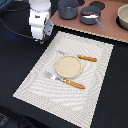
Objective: Place the fish, sausage, and tomato into the frying pan.
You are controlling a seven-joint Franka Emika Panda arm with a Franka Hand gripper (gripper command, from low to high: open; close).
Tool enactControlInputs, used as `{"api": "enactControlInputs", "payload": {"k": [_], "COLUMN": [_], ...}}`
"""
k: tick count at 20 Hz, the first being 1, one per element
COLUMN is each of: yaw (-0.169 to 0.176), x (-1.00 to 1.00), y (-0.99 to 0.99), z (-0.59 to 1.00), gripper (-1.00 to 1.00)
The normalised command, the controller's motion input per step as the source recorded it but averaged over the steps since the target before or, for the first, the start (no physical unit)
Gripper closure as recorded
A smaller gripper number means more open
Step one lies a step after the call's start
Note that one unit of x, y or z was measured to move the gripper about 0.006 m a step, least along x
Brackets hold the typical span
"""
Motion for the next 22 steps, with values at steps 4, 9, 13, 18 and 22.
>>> {"api": "enactControlInputs", "payload": {"k": [4,9,13,18,22], "yaw": [0.013,0.017,0.036,0.001,0.000], "x": [-0.06,0.08,0.34,0.70,0.95], "y": [0.00,0.00,-0.02,0.23,0.48], "z": [-0.09,0.45,1.00,1.00,1.00], "gripper": [1.00,1.00,1.00,1.00,1.00]}}
